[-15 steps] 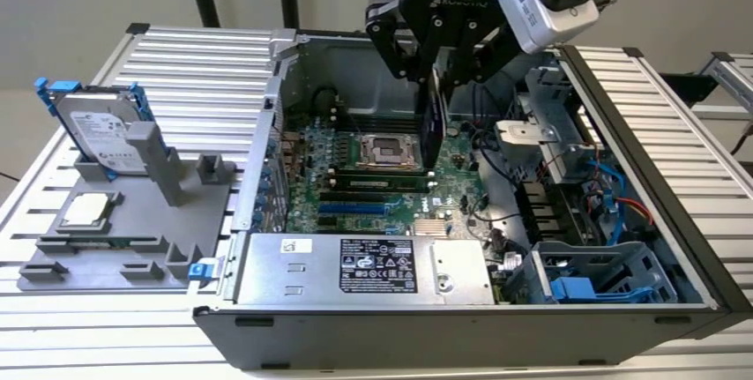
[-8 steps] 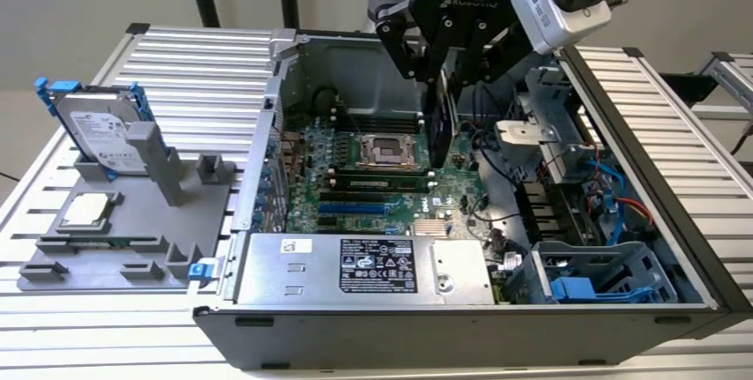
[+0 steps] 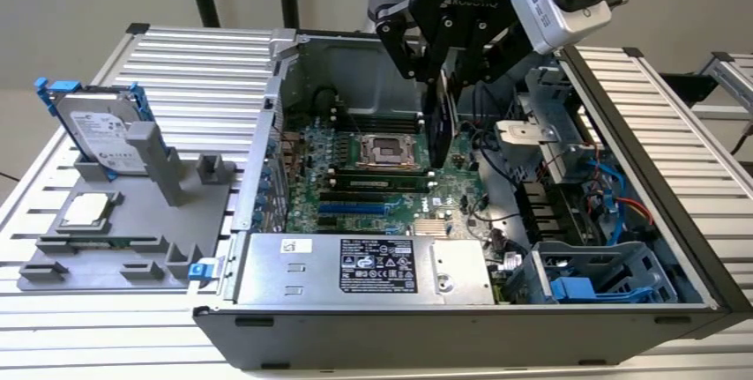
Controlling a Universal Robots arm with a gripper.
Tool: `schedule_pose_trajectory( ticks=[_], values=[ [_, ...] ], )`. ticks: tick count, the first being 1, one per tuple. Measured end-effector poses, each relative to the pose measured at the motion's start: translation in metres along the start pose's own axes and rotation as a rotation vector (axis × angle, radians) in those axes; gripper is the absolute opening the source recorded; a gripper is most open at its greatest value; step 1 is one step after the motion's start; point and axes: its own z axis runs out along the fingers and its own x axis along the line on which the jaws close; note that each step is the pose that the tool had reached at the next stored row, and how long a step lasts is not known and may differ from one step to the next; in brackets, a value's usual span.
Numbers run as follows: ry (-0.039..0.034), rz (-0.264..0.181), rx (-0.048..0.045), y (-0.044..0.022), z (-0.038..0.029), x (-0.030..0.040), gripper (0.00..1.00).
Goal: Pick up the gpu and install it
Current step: 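Insert the gpu into the slot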
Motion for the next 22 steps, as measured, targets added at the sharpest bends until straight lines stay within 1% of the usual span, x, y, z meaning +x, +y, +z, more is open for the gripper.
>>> schedule_pose_trajectory(
  ticks=[11, 22],
  values=[
    [0.0002, -0.005, -0.0001, 0.0000, 0.0000, 0.0000, 0.00],
    [0.0026, -0.053, -0.0010, 0.0000, 0.0000, 0.0000, 0.00]
  ],
)
